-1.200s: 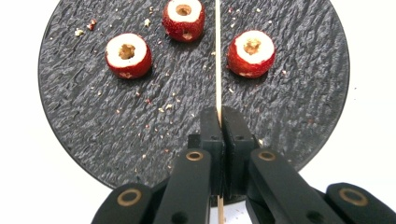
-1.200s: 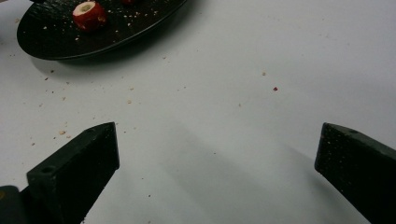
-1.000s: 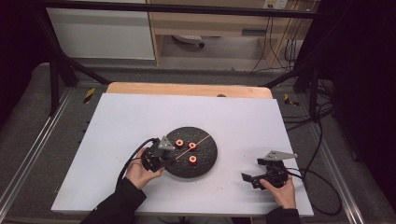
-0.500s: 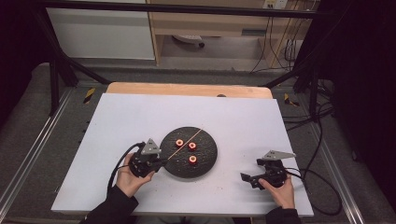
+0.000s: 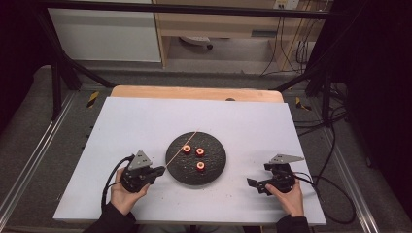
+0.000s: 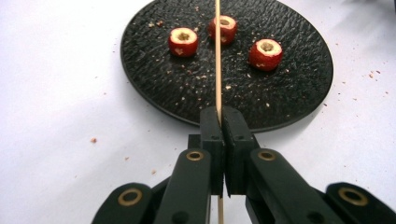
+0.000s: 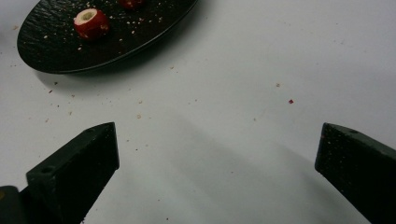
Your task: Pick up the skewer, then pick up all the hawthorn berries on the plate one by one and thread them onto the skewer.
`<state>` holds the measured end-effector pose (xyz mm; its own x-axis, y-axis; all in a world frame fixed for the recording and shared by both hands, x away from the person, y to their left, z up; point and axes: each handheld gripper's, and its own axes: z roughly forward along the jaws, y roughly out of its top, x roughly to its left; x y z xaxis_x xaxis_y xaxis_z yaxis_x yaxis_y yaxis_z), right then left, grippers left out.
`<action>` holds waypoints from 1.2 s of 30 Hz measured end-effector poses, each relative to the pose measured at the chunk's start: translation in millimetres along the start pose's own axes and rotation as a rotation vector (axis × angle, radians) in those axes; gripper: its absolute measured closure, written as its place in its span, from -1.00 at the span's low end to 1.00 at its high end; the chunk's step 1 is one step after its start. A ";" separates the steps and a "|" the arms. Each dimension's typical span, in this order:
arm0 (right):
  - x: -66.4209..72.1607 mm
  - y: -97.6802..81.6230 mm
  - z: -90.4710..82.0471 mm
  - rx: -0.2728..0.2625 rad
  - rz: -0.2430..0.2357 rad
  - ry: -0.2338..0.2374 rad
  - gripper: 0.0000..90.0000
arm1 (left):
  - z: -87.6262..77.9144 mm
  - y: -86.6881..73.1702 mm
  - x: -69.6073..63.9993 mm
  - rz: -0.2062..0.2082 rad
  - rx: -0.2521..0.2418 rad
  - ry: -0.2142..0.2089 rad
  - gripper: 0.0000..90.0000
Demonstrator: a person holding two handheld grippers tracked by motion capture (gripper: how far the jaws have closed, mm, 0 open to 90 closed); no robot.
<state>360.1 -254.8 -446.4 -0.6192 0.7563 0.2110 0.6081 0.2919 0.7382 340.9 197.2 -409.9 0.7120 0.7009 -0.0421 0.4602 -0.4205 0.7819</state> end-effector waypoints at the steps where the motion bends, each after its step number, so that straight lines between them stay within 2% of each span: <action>1: 1.1 0.9 0.6 0.005 0.001 -0.005 -0.99 | -1.1 -1.5 0.1 -0.001 -0.005 0.004 0.95; 3: 2.1 2.1 1.9 0.007 -0.010 -0.008 -0.99 | -3.9 -5.5 1.3 -0.008 -0.016 0.008 0.95; 10: 7.5 7.2 8.7 0.006 -0.003 -0.002 -0.99 | -8.8 -18.5 4.4 -0.033 -0.051 0.025 0.95; 22: 19.7 18.7 13.9 0.012 -0.021 -0.012 -0.99 | -18.0 -40.8 14.8 -0.066 -0.068 0.017 0.95; 26: 26.0 26.8 18.6 0.017 -0.012 -0.012 -0.99 | -19.7 -45.2 16.0 -0.065 -0.064 0.017 0.95; 29: 31.0 35.2 23.1 0.026 -0.028 -0.019 -0.99 | -20.8 -47.5 16.9 -0.068 -0.071 0.014 0.95; 36: 50.5 58.8 37.3 0.054 -0.066 -0.004 -0.99 | -22.4 -51.6 20.2 -0.080 -0.084 0.010 0.95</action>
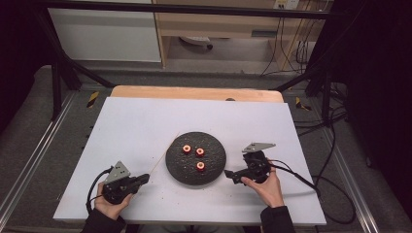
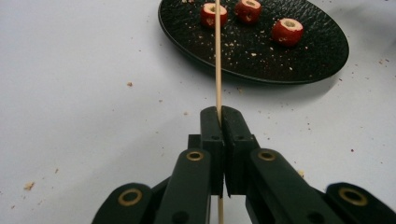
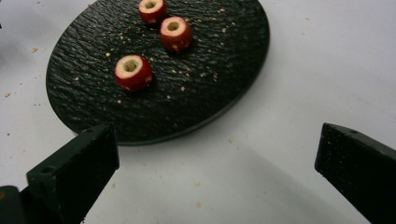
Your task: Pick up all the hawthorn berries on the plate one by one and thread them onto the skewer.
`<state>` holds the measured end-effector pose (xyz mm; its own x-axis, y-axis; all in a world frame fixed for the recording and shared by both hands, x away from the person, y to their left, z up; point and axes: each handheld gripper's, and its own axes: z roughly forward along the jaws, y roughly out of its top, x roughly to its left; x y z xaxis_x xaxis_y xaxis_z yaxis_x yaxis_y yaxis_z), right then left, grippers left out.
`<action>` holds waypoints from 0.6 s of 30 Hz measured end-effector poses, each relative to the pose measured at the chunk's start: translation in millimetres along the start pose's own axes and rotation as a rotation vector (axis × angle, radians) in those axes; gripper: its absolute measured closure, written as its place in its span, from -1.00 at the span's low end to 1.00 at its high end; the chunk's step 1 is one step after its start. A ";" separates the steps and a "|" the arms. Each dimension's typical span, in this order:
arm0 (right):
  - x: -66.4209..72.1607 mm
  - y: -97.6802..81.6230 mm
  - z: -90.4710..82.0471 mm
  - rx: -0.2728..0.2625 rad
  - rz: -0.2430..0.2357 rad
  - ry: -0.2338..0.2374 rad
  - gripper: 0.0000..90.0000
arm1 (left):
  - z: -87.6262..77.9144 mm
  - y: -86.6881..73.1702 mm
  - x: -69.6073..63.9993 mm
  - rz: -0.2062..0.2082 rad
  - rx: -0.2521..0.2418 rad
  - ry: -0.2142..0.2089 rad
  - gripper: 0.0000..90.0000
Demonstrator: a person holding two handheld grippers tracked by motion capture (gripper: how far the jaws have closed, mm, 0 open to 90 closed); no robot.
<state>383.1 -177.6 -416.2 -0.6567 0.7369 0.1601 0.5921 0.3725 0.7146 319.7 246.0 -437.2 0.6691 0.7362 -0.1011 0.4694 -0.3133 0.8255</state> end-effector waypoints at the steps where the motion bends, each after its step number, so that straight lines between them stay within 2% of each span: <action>1: 1.7 2.7 1.4 0.008 -0.008 0.001 -0.99 | -0.2 -0.2 0.4 -0.004 -0.001 0.000 0.95; 9: 24.5 33.1 15.7 0.071 -0.064 0.004 -0.97 | -2.1 -1.7 3.4 -0.009 -0.010 -0.001 0.95; 11: 29.8 40.1 19.1 0.085 -0.063 0.009 -0.96 | -2.8 -1.8 3.7 -0.004 -0.010 0.000 0.95; 18: 44.6 58.8 34.7 0.158 -0.105 0.018 -0.82 | -2.1 -2.7 2.9 0.001 -0.006 0.000 0.95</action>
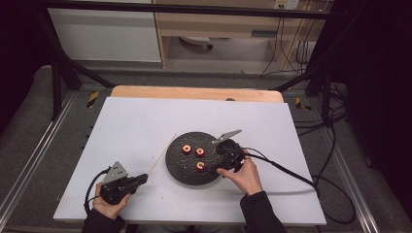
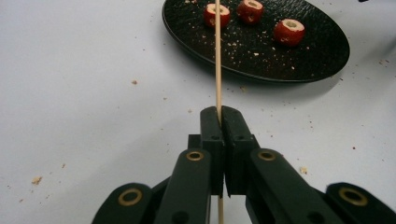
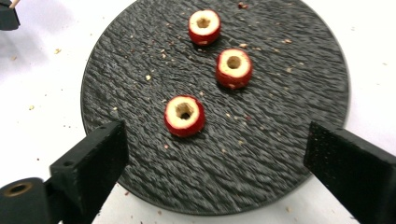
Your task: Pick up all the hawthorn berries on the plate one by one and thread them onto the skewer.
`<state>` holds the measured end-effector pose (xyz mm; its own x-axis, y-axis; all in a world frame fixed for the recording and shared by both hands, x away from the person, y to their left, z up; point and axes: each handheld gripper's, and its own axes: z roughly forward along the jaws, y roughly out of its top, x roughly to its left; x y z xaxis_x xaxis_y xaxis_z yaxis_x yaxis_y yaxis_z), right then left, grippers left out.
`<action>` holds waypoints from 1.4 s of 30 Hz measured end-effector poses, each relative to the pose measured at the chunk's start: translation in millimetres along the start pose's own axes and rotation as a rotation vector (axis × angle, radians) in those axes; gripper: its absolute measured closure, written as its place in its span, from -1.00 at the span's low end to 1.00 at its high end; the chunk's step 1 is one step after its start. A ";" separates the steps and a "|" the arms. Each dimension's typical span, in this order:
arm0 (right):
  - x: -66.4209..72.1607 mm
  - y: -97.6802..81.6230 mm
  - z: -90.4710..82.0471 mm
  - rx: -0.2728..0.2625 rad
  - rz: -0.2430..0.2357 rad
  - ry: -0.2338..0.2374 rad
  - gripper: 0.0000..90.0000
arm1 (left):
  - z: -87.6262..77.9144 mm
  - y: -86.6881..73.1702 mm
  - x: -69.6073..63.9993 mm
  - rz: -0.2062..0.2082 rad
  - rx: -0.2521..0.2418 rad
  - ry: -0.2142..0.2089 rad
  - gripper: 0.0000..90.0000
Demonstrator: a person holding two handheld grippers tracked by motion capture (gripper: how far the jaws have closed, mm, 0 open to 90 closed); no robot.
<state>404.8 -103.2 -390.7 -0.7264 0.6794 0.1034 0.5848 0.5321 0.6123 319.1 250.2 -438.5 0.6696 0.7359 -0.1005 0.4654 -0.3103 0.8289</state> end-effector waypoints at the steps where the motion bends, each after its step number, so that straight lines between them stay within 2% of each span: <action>1: 1.6 3.0 2.6 0.011 -0.003 0.000 -0.79 | 0.1 0.0 0.0 0.000 0.000 0.000 0.95; 12: 8.2 20.5 22.3 0.110 -0.022 0.029 -0.45 | 0.1 -0.1 -0.5 0.005 0.002 0.003 0.95; 19: 10.3 27.8 33.8 0.170 -0.012 0.051 -0.23 | 0.2 -0.1 -0.4 0.006 0.003 0.005 0.95; 29: 8.8 34.2 43.7 0.228 0.010 0.061 0.10 | 0.2 0.0 -0.5 0.006 0.004 0.005 0.95; 42: 6.1 34.0 51.9 0.274 0.033 0.086 0.33 | 1.5 0.0 -0.9 0.011 0.014 0.006 0.95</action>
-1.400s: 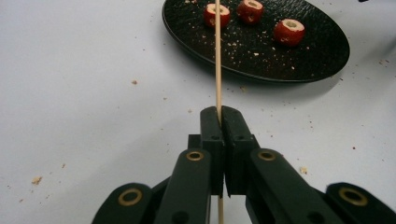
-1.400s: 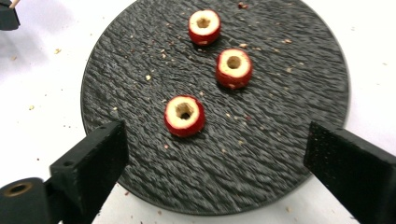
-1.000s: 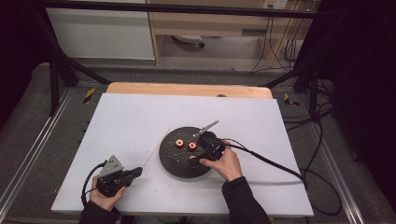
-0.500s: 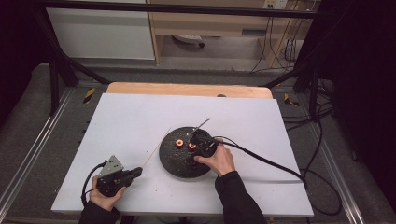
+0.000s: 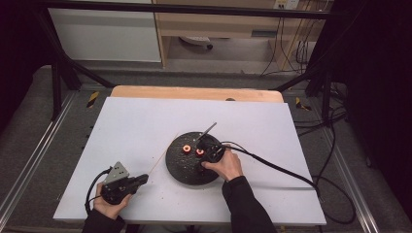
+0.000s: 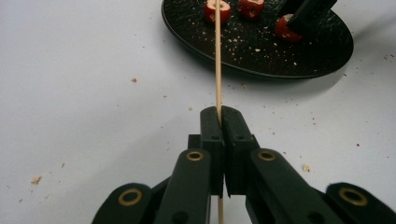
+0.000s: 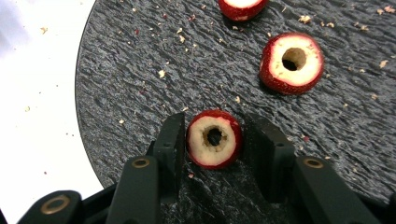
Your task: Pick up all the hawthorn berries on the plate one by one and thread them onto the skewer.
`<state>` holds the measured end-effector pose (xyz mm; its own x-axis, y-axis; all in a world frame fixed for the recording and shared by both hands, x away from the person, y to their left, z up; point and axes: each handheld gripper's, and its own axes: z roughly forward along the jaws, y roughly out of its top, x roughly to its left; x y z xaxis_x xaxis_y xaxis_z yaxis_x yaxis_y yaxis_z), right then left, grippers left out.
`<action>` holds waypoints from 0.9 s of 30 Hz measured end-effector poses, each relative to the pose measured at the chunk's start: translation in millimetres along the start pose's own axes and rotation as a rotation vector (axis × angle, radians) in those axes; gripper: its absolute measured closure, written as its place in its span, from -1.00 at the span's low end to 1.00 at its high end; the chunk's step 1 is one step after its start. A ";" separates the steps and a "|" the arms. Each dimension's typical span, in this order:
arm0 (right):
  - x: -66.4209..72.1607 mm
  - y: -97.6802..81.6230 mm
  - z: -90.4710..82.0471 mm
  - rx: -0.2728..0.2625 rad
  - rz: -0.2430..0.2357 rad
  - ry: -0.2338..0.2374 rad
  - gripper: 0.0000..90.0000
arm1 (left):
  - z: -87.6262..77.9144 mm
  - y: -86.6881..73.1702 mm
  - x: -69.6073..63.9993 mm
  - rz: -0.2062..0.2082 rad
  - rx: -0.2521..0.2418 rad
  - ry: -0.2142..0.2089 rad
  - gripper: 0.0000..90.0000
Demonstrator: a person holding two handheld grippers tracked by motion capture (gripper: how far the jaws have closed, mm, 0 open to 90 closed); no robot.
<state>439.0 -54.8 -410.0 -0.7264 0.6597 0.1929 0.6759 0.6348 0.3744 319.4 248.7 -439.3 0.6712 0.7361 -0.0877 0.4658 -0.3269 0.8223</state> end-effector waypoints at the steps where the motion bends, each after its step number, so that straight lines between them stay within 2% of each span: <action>1: 0.2 0.1 -0.1 0.005 0.007 0.004 0.33 | 0.0 0.0 -0.1 0.001 0.000 0.000 0.95; 19: -1.2 1.2 -0.9 0.023 0.034 0.013 0.36 | -0.1 0.0 0.1 0.002 0.001 0.003 0.95; 27: 1.2 0.0 -15.5 -0.049 0.045 0.025 0.36 | -0.7 -0.1 -0.6 -0.001 -0.007 0.006 0.95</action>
<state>436.2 -60.3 -395.7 -0.6985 0.6765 0.2334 0.7017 0.5837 0.4085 318.5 248.6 -438.9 0.6670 0.7401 -0.0855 0.4627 -0.3216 0.8261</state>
